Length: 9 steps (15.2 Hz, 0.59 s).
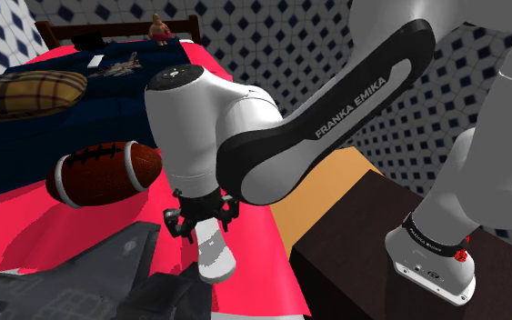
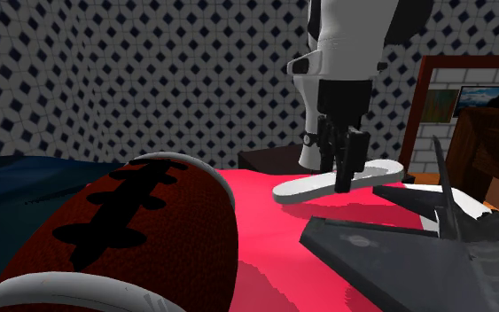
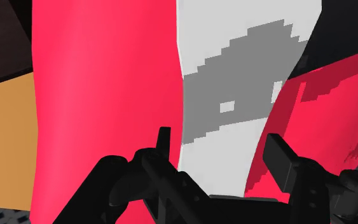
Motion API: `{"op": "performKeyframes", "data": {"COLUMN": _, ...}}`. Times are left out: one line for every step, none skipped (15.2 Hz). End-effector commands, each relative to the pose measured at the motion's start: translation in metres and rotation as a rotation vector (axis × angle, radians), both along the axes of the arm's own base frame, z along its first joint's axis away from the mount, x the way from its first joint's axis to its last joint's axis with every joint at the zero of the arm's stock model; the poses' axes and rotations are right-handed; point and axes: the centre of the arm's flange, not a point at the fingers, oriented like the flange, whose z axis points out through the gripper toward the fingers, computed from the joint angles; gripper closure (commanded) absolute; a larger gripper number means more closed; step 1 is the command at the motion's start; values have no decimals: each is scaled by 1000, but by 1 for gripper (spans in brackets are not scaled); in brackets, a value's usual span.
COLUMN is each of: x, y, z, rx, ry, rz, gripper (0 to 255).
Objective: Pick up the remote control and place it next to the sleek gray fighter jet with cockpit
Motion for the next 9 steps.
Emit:
{"op": "performKeyframes", "data": {"x": -1, "y": 1, "z": -11, "rx": 0, "ry": 1, "rz": 1, "gripper": 255}}
{"op": "performKeyframes", "data": {"x": -1, "y": 1, "z": -15, "rx": 0, "ry": 1, "rz": 1, "gripper": 255}}
{"op": "performKeyframes", "data": {"x": -1, "y": 1, "z": -15, "rx": 0, "ry": 1, "rz": 1, "gripper": 255}}
{"op": "performKeyframes", "data": {"x": -1, "y": 1, "z": -15, "rx": 0, "ry": 1, "rz": 1, "gripper": 255}}
{"op": "performKeyframes", "data": {"x": -1, "y": 1, "z": -15, "rx": 0, "ry": 1, "rz": 1, "gripper": 255}}
{"op": "performKeyframes", "data": {"x": -1, "y": 1, "z": -15, "rx": 0, "ry": 1, "rz": 1, "gripper": 255}}
{"op": "performKeyframes", "data": {"x": -1, "y": 1, "z": -15, "rx": 0, "ry": 1, "rz": 1, "gripper": 255}}
{"op": "performKeyframes", "data": {"x": -1, "y": 1, "z": -15, "rx": 0, "ry": 1, "rz": 1, "gripper": 255}}
{"op": "performKeyframes", "data": {"x": -1, "y": 1, "z": -15, "rx": 0, "ry": 1, "rz": 1, "gripper": 255}}
